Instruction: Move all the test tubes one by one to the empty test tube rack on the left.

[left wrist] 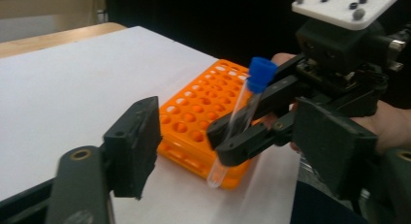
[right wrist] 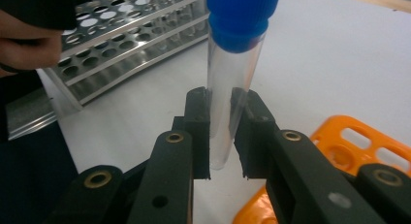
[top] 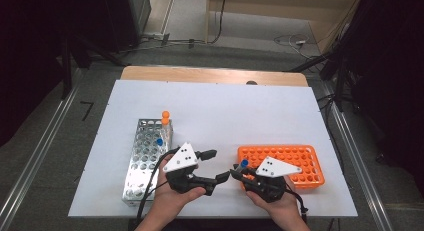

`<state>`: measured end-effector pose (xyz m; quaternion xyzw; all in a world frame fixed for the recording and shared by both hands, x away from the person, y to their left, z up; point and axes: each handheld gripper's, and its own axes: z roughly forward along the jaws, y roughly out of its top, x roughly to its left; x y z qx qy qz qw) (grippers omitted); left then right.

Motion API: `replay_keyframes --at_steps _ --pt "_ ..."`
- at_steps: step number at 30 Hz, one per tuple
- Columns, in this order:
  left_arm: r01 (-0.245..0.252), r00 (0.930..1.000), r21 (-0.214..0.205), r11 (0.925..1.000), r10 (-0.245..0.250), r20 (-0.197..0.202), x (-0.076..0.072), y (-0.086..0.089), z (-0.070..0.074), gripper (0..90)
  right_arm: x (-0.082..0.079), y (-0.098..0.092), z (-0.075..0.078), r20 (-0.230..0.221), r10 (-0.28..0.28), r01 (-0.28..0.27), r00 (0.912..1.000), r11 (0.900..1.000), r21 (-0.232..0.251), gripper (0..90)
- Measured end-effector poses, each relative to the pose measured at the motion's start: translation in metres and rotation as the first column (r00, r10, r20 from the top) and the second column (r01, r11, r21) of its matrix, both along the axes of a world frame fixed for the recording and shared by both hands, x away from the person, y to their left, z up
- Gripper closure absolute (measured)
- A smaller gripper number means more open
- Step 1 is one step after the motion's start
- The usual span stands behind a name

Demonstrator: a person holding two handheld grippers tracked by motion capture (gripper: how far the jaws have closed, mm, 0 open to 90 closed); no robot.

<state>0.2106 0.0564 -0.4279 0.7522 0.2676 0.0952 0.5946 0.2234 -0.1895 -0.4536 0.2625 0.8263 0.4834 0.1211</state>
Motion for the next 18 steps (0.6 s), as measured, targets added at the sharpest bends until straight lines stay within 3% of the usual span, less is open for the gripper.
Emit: replay_keyframes --at_steps 11,18 --pt "0.079 0.9968 0.004 0.9968 -0.079 -0.010 0.000 -0.016 -0.004 51.0 -0.004 0.007 0.000 -0.011 0.066 -0.066 0.9977 0.9978 0.000 75.2" --pt "0.097 0.9952 0.019 0.9951 -0.097 -0.010 -0.002 -0.022 -0.006 62.9 -0.008 0.011 0.000 -0.012 0.103 -0.103 0.9946 0.9946 0.002 75.1"
